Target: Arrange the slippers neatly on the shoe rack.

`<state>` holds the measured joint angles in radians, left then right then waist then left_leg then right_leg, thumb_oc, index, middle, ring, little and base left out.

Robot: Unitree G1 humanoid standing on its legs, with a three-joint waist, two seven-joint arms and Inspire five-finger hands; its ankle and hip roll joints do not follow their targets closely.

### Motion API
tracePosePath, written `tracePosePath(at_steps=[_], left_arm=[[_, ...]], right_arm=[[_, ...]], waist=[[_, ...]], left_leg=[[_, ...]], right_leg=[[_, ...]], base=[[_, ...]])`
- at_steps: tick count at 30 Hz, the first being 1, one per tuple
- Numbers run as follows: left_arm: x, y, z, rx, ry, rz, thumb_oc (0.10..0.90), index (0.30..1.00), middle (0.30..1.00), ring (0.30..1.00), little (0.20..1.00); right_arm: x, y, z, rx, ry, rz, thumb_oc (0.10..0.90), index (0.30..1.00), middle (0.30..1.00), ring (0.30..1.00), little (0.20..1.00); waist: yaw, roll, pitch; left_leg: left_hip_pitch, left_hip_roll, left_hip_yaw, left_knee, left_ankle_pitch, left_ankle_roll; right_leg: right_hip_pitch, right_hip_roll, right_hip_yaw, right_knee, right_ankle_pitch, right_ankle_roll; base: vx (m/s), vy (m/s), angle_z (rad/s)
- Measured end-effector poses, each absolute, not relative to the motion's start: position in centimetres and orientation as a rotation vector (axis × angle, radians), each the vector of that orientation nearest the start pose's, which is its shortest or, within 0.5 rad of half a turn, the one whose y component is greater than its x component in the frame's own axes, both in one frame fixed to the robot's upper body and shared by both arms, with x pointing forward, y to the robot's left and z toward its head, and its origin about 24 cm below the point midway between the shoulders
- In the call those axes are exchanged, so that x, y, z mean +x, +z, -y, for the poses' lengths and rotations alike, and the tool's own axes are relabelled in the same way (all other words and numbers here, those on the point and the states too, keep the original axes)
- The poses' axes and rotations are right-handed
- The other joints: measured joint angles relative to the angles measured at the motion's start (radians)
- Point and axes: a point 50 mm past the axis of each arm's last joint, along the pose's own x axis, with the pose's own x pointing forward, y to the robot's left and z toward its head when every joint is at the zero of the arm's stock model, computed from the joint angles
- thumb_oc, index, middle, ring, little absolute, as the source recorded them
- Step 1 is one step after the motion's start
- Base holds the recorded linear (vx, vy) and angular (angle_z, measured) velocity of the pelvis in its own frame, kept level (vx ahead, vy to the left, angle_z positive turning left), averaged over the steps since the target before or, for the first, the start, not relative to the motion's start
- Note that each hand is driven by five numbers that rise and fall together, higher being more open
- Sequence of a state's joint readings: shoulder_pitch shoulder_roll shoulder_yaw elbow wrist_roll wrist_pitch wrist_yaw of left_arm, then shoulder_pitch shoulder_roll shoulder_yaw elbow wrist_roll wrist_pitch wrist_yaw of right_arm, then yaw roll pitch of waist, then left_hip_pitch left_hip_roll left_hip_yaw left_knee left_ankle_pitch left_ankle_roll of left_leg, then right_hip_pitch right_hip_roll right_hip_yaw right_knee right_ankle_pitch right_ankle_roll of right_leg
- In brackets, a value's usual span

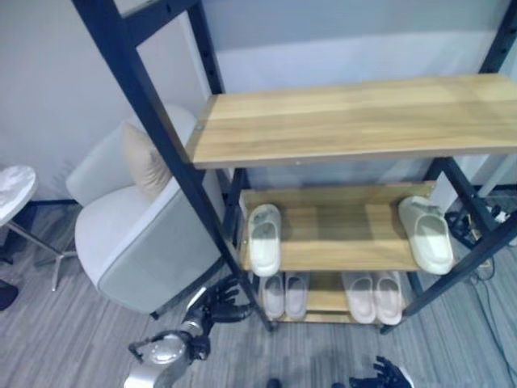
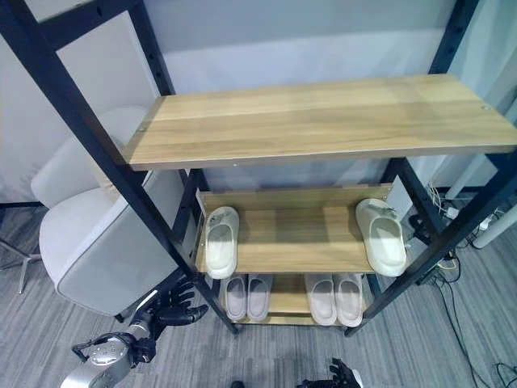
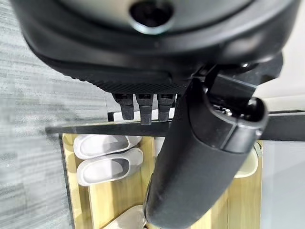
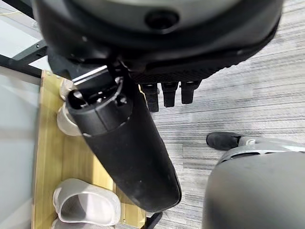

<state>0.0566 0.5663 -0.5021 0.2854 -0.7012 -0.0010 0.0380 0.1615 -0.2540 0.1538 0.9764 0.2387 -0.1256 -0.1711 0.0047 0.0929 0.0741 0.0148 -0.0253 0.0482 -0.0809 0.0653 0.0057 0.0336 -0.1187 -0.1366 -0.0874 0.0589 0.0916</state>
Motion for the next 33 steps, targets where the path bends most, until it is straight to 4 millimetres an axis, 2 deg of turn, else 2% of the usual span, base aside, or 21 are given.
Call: tracePosePath(at_steps=[6, 13, 14, 17, 19, 21, 23, 24, 25, 26, 27, 29, 30, 32, 33], left_arm=[[20.7, -5.1, -19.0, -0.034, -0.207, -0.565, 0.800, 0.900, 0.900, 0.900, 0.900], [21.2, -4.9, -18.9, -0.017, -0.191, -0.544, 0.800, 0.900, 0.900, 0.900, 0.900], [21.4, -4.8, -18.8, -0.015, -0.191, -0.537, 0.800, 0.900, 0.900, 0.900, 0.900], [22.7, -3.8, -18.7, -0.010, -0.182, -0.477, 0.800, 0.900, 0.900, 0.900, 0.900], [23.2, -3.4, -18.6, -0.007, -0.172, -0.450, 0.800, 0.900, 0.900, 0.900, 0.900], [24.1, -2.7, -18.2, 0.002, -0.192, -0.418, 0.800, 0.900, 0.900, 0.900, 0.900], [24.5, -2.4, -17.8, 0.024, -0.211, -0.398, 0.800, 0.900, 0.900, 0.900, 0.900], [24.4, -2.4, -17.9, 0.046, -0.216, -0.396, 0.800, 0.900, 0.900, 0.900, 0.900], [24.4, -2.4, -18.2, 0.139, -0.233, -0.383, 0.800, 0.900, 0.900, 0.900, 0.900], [24.4, -2.4, -18.3, 0.187, -0.244, -0.375, 0.800, 0.900, 0.900, 0.900, 0.900], [24.3, -2.5, -18.6, 0.266, -0.256, -0.363, 0.800, 0.900, 0.900, 0.900, 0.900], [24.5, -2.4, -18.7, 0.342, -0.264, -0.345, 0.800, 0.900, 0.900, 0.900, 0.900], [24.4, -2.3, -19.3, 0.384, -0.260, -0.331, 0.800, 0.900, 0.900, 0.900, 0.900], [24.0, -2.5, -19.6, 0.415, -0.262, -0.325, 0.800, 0.900, 0.900, 0.900, 0.900], [23.9, -2.7, -19.5, 0.425, -0.262, -0.325, 0.800, 0.900, 0.900, 0.900, 0.900]], right_arm=[[8.9, -14.6, 24.2, -0.187, -0.286, -0.997, 0.800, 0.900, 0.900, 0.900, 0.900], [9.2, -14.3, 24.3, -0.206, -0.266, -0.971, 0.800, 0.900, 0.900, 0.900, 0.900], [8.9, -14.3, 24.3, -0.207, -0.267, -0.974, 0.800, 0.900, 0.900, 0.900, 0.900], [10.2, -13.9, 24.1, -0.205, -0.265, -0.928, 0.800, 0.900, 0.900, 0.900, 0.900], [10.5, -13.8, 24.0, -0.208, -0.274, -0.919, 0.800, 0.900, 0.900, 0.900, 0.900], [11.7, -13.5, 23.9, -0.210, -0.278, -0.889, 0.800, 0.900, 0.900, 0.900, 0.900], [12.7, -13.1, 24.0, -0.217, -0.280, -0.864, 0.800, 0.900, 0.900, 0.900, 0.900], [13.2, -12.9, 24.2, -0.224, -0.278, -0.847, 0.800, 0.900, 0.900, 0.900, 0.900], [13.7, -12.8, 23.6, -0.216, -0.262, -0.834, 0.800, 0.900, 0.900, 0.900, 0.900], [13.9, -12.7, 23.2, -0.204, -0.254, -0.820, 0.800, 0.900, 0.900, 0.900, 0.900], [14.5, -12.7, 22.3, -0.177, -0.235, -0.801, 0.800, 0.900, 0.900, 0.900, 0.900], [15.6, -12.5, 20.9, -0.137, -0.200, -0.773, 0.800, 0.900, 0.900, 0.900, 0.900], [16.1, -12.4, 20.1, -0.117, -0.185, -0.765, 0.800, 0.900, 0.900, 0.900, 0.900], [15.9, -12.7, 19.3, -0.094, -0.176, -0.773, 0.800, 0.900, 0.900, 0.900, 0.900], [15.7, -12.7, 19.2, -0.091, -0.177, -0.776, 0.800, 0.900, 0.900, 0.900, 0.900]], waist=[[-0.002, 0.013, 0.007], [-0.001, 0.013, 0.012], [-0.001, 0.013, 0.014], [0.004, 0.001, 0.077], [0.011, -0.012, 0.092], [0.022, -0.011, 0.111], [0.028, -0.010, 0.117], [0.033, -0.016, 0.122], [0.039, -0.030, 0.134], [0.039, -0.036, 0.141], [0.042, -0.058, 0.160], [0.040, -0.068, 0.196], [0.043, -0.084, 0.205], [0.050, -0.106, 0.207], [0.054, -0.110, 0.207]], left_leg=[[-0.027, -0.012, 0.032, 0.000, 0.001, -0.005], [-0.052, -0.008, 0.057, 0.001, 0.006, -0.013], [-0.067, -0.003, 0.056, 0.015, 0.004, -0.012], [-0.095, 0.010, 0.047, 0.084, -0.014, -0.016], [-0.125, 0.004, 0.034, 0.130, -0.027, -0.022], [-0.169, -0.011, 0.030, 0.183, -0.045, -0.026], [-0.143, -0.031, 0.028, 0.113, -0.022, 0.012], [-0.122, -0.041, 0.019, 0.088, -0.018, 0.019], [-0.096, -0.058, 0.005, 0.077, -0.023, 0.036], [-0.087, -0.062, 0.022, 0.075, -0.014, 0.053], [-0.074, -0.070, 0.030, 0.083, -0.024, 0.073], [-0.064, -0.058, 0.052, 0.096, -0.031, 0.090], [-0.061, -0.053, 0.056, 0.095, -0.034, 0.096], [-0.062, -0.046, 0.058, 0.098, -0.037, 0.100], [-0.061, -0.042, 0.055, 0.099, -0.027, 0.094]], right_leg=[[-0.049, -0.018, 0.026, 0.023, 0.010, 0.012], [-0.087, -0.014, 0.044, 0.047, 0.010, 0.009], [-0.099, -0.008, 0.044, 0.066, 0.004, 0.003], [-0.144, 0.002, 0.042, 0.192, -0.061, -0.024], [-0.196, -0.003, 0.045, 0.275, -0.108, -0.025], [-0.221, -0.013, 0.045, 0.307, -0.118, -0.022], [-0.236, -0.020, 0.066, 0.297, -0.108, -0.004], [-0.236, -0.018, 0.086, 0.296, -0.102, 0.004], [-0.228, -0.024, 0.118, 0.304, -0.101, 0.018], [-0.226, -0.027, 0.119, 0.320, -0.097, 0.023], [-0.228, -0.037, 0.129, 0.372, -0.091, 0.041], [-0.280, -0.034, 0.124, 0.483, -0.069, 0.099], [-0.288, -0.038, 0.107, 0.506, -0.092, 0.088], [-0.283, -0.039, 0.066, 0.527, -0.139, 0.065], [-0.277, -0.039, 0.057, 0.532, -0.154, 0.058]], base=[[-0.01, -0.101, -0.09], [-0.02, -0.132, -0.04], [-0.02, -0.141, 0.15], [-0.01, -0.075, 0.18], [0.00, -0.001, 0.15], [0.04, 0.073, 0.11], [0.05, 0.108, -0.10], [0.01, 0.085, -0.45], [-0.03, 0.076, -0.46], [-0.08, 0.058, -0.43], [-0.07, 0.015, -0.24], [0.02, -0.029, -0.22], [0.04, -0.046, -0.12], [0.02, -0.067, -0.04], [0.02, -0.185, 0.04]])
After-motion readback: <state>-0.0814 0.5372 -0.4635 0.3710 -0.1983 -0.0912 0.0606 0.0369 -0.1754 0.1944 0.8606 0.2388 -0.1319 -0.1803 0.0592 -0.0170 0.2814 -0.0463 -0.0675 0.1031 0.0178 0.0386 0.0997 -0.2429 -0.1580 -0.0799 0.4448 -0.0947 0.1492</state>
